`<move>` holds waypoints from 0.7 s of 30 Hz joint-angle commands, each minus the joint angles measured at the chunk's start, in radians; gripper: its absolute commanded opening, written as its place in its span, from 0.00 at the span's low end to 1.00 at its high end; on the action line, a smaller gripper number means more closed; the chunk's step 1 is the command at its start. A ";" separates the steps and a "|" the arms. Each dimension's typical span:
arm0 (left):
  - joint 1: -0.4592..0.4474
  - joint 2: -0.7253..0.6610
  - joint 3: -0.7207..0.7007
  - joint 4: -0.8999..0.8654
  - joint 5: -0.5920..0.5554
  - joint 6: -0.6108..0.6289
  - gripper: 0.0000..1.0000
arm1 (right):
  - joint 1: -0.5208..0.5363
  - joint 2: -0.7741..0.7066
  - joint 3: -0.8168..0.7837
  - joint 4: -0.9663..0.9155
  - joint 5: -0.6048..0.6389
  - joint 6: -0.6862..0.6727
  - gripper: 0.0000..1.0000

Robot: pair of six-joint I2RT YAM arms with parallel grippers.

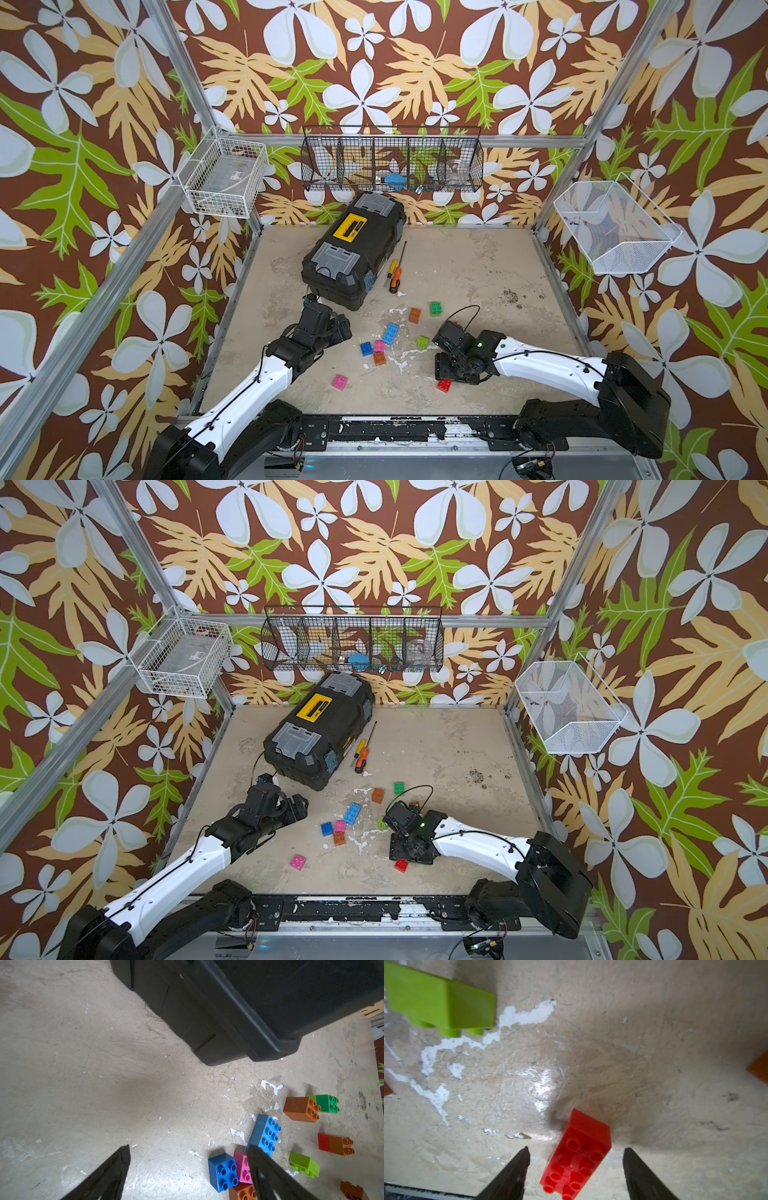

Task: Assemble the letter h with lego
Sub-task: Move the lego brick at the center of the board.

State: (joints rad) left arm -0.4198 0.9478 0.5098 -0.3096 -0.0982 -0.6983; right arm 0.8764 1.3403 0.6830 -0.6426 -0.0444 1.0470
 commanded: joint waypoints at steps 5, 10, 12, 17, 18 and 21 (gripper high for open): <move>0.003 -0.007 0.000 0.013 0.009 0.003 0.92 | 0.001 0.034 -0.012 0.019 -0.004 0.042 0.55; 0.003 -0.004 -0.001 0.015 0.014 0.003 0.92 | 0.001 0.052 0.010 0.018 0.020 0.030 0.38; 0.003 -0.004 0.000 0.014 0.014 0.003 0.92 | 0.001 0.058 0.024 0.016 0.038 0.002 0.32; 0.003 -0.002 -0.001 0.014 0.016 0.003 0.92 | 0.000 0.112 0.078 0.080 0.050 -0.382 0.26; 0.002 -0.001 0.000 0.014 0.016 0.003 0.92 | -0.001 0.134 0.100 0.067 0.066 -0.473 0.27; 0.003 -0.002 -0.001 0.014 0.018 0.003 0.92 | -0.002 0.212 0.191 -0.024 0.224 -0.630 0.27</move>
State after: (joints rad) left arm -0.4198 0.9443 0.5095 -0.3065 -0.0841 -0.6983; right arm 0.8768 1.5112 0.8230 -0.6071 0.0349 0.6674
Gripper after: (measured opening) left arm 0.921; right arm 0.328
